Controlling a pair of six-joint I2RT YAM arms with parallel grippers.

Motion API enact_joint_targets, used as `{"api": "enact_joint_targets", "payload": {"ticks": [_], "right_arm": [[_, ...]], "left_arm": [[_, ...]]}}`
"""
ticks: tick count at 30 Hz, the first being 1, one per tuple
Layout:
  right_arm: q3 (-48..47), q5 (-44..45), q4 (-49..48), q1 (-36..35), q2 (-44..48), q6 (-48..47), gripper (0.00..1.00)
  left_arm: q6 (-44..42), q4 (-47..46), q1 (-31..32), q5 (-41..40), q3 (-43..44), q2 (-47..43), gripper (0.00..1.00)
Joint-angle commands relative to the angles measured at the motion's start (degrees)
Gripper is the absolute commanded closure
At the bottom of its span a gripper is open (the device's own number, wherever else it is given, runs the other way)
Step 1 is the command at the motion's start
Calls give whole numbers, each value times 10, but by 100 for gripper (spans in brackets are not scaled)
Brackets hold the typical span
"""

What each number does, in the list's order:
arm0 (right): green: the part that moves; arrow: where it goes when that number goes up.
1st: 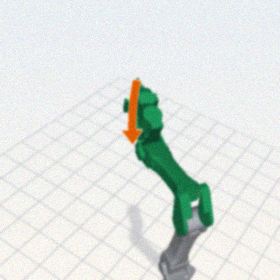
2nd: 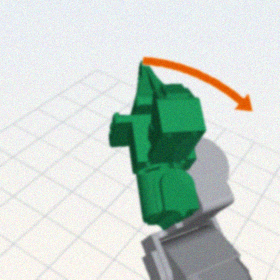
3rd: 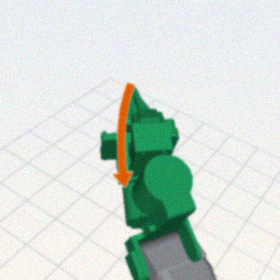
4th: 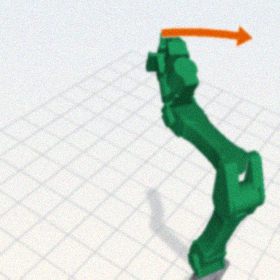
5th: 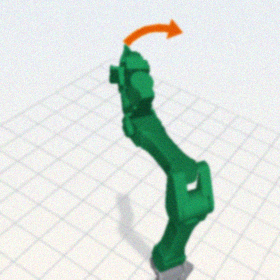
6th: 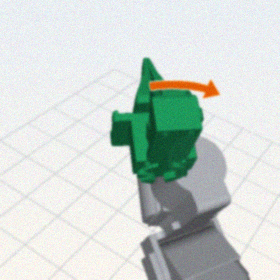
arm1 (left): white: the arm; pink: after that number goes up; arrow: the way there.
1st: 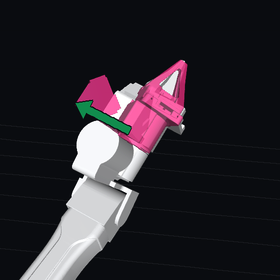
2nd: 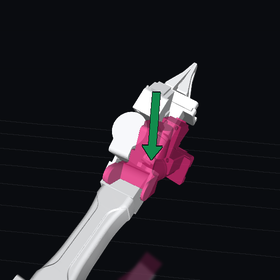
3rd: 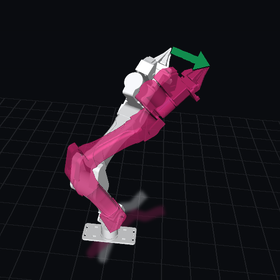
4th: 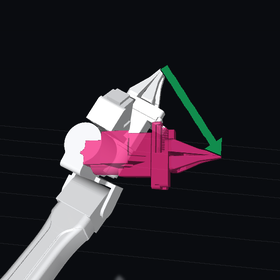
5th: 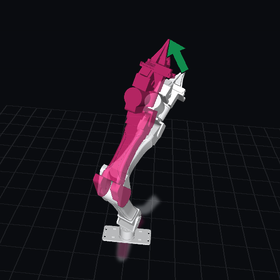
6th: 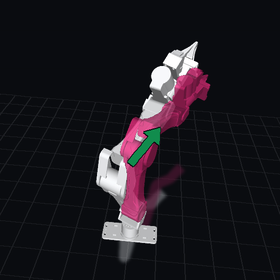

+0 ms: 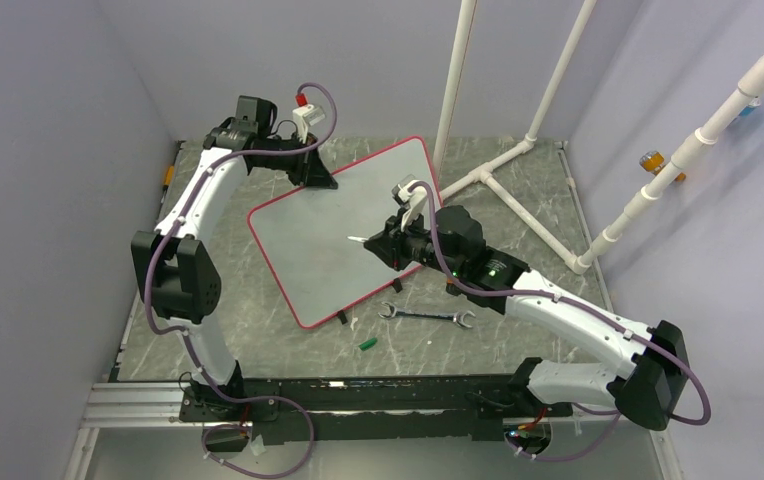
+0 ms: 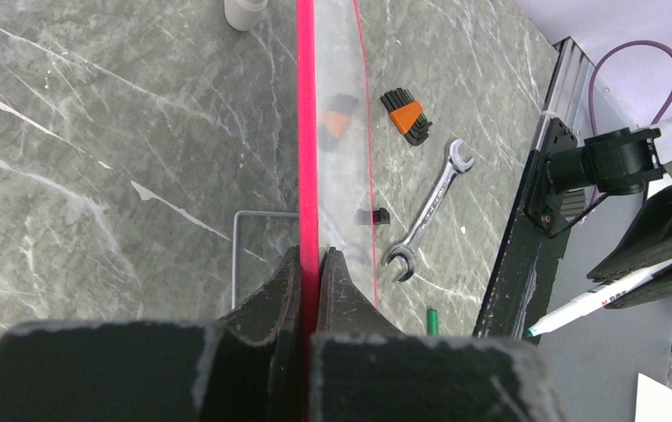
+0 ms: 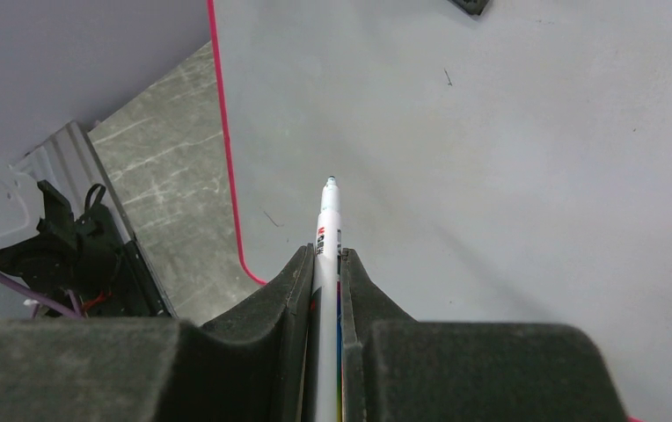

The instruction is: Write a sentence on the whiteboard

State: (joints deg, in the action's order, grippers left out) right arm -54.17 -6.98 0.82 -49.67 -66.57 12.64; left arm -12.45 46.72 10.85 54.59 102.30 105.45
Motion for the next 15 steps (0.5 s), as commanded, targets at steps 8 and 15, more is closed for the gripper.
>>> {"api": "enact_joint_targets", "payload": {"ticks": [8, 15], "right_arm": [[-10, 15, -71, -9, -2, -11, 100], [9, -9, -87, -13, 3, -11, 100]], "left_arm": [[-49, -45, 24, -36, -30, -24, 100], [-51, -32, 34, -59, -27, -20, 100]]}}
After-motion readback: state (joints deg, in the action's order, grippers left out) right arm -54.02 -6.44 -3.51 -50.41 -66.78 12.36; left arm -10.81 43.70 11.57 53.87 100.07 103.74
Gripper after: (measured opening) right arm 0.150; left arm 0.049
